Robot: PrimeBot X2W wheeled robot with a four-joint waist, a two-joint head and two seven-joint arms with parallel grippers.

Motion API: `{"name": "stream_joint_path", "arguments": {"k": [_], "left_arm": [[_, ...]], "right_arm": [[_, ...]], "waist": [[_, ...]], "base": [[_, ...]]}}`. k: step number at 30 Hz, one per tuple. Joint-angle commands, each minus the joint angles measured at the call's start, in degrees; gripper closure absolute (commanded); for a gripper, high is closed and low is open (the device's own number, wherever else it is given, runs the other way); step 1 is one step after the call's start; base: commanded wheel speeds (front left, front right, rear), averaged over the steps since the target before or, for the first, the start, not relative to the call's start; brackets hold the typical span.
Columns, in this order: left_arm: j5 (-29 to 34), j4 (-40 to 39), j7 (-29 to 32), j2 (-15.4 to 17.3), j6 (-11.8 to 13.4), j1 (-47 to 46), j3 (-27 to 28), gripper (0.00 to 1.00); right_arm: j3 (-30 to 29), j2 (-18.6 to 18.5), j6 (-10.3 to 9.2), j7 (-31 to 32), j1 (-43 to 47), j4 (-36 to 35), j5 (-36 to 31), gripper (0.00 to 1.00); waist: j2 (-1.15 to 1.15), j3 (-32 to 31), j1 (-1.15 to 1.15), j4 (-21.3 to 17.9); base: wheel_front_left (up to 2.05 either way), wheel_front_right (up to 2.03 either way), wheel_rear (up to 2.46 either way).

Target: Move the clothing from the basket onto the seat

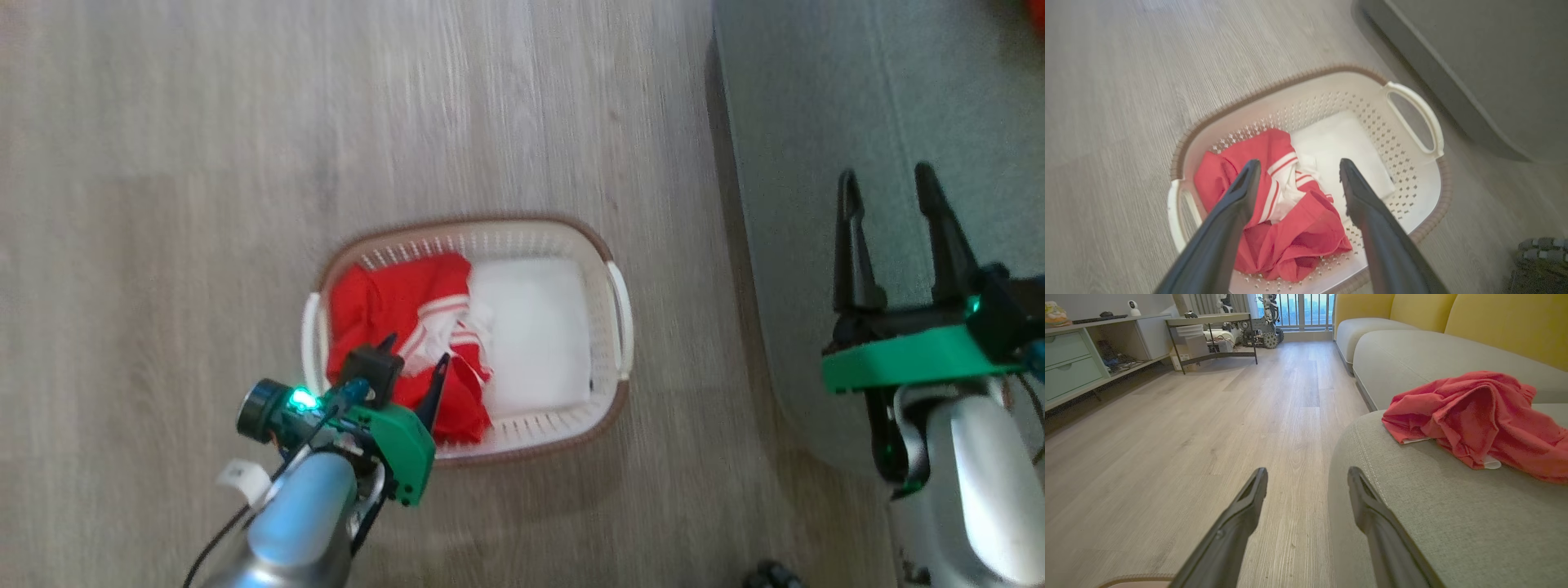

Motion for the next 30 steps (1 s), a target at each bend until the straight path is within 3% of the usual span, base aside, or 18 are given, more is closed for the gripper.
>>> {"name": "stream_joint_path", "arguments": {"k": [1,13,24,25,26,27,30], "left_arm": [[0.60,1.86,-0.16,0.23,-0.30,-2.28,0.53,0.00],[1.53,16.14,1.08,-0.11,-0.94,-12.44,-2.75,0.00],[1.90,24.42,5.24,-0.01,0.25,-17.97,-4.42,0.00],[1.81,24.69,5.44,-0.01,0.39,-18.07,-4.46,0.56],[1.69,24.89,5.52,-0.02,0.46,-18.13,-4.50,0.87],[1.57,25.06,5.56,-0.03,0.50,-18.19,-4.54,1.00],[1.27,25.44,5.59,-0.06,0.49,-18.15,-4.83,1.00]], "right_arm": [[1.37,-0.10,-0.02,-0.52,-1.94,-2.46,0.08,0.00],[2.75,-0.10,-0.02,-0.59,-5.47,-5.65,1.95,0.00],[4.27,-0.10,-0.02,-0.60,-7.13,-5.69,3.30,0.00],[4.34,-0.10,-0.02,-0.60,-7.19,-5.60,3.37,0.00],[4.39,-0.10,-0.02,-0.60,-7.24,-5.49,3.43,0.00],[4.42,-0.10,-0.02,-0.60,-7.29,-5.37,3.44,0.00],[4.46,-0.10,-0.02,-0.60,-7.43,-4.84,3.45,0.00]], "waist": [[0.00,6.99,-0.02,-3.35],[0.00,17.11,-0.02,-6.50],[0.00,20.28,-0.02,-7.83],[0.00,20.25,-0.02,-7.89],[0.00,20.18,-0.02,-7.92],[0.00,20.07,-0.02,-7.93],[0.00,19.32,-0.02,-7.88]], "base": [[0.00,0.00,0.00],[0.00,0.00,0.00],[0.00,0.00,0.00],[0.00,0.00,0.00],[0.00,0.00,0.00],[0.00,0.00,0.00],[0.00,0.00,0.00]]}}
